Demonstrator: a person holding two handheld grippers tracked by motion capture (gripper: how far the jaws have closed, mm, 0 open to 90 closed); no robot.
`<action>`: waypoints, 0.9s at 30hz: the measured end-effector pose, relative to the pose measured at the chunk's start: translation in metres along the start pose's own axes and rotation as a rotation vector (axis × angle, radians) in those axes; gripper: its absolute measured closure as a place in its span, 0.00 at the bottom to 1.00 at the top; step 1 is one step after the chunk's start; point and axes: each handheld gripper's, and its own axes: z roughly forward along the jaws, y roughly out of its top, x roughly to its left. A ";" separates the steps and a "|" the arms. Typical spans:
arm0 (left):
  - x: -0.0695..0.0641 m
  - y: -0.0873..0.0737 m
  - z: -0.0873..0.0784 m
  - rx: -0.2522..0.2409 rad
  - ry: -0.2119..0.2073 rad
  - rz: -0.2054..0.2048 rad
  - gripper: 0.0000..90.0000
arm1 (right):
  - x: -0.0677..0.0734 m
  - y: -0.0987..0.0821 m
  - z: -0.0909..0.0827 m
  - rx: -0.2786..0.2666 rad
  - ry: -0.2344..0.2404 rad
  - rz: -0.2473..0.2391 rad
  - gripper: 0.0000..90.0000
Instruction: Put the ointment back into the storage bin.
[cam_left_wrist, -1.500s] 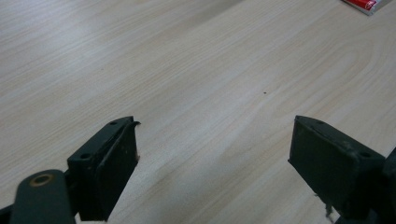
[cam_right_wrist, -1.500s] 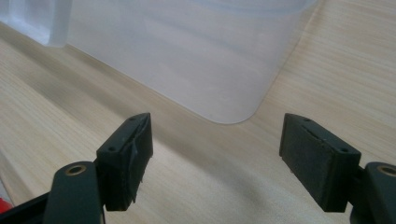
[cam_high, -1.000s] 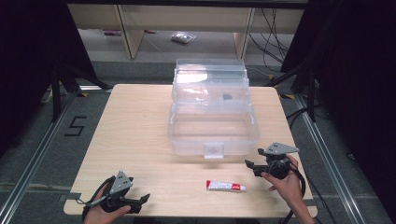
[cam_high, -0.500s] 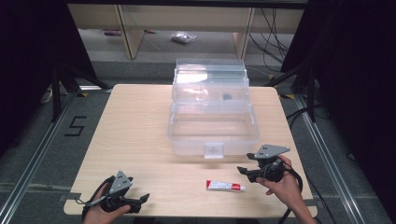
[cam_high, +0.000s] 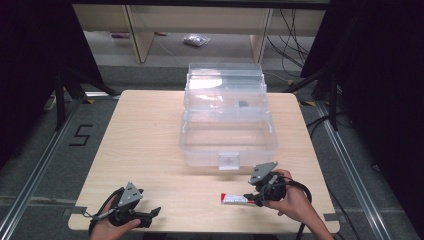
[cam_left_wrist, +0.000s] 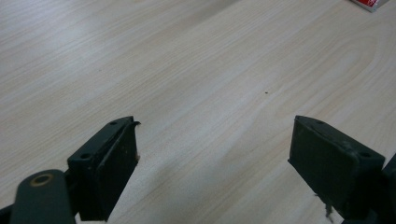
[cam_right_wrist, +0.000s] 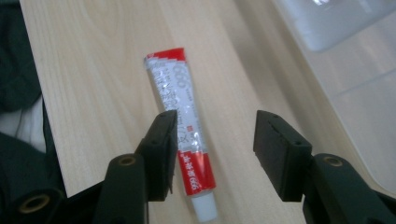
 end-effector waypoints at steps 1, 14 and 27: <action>0.000 0.000 0.000 0.001 -0.004 0.000 0.17 | 0.001 0.002 0.001 0.024 0.010 -0.008 0.57; 0.000 0.000 0.000 0.001 -0.008 0.004 0.17 | 0.003 0.010 0.019 0.195 0.080 -0.058 0.66; 0.000 0.001 0.000 0.002 -0.006 0.005 0.17 | 0.001 0.012 0.030 0.253 0.108 -0.081 0.69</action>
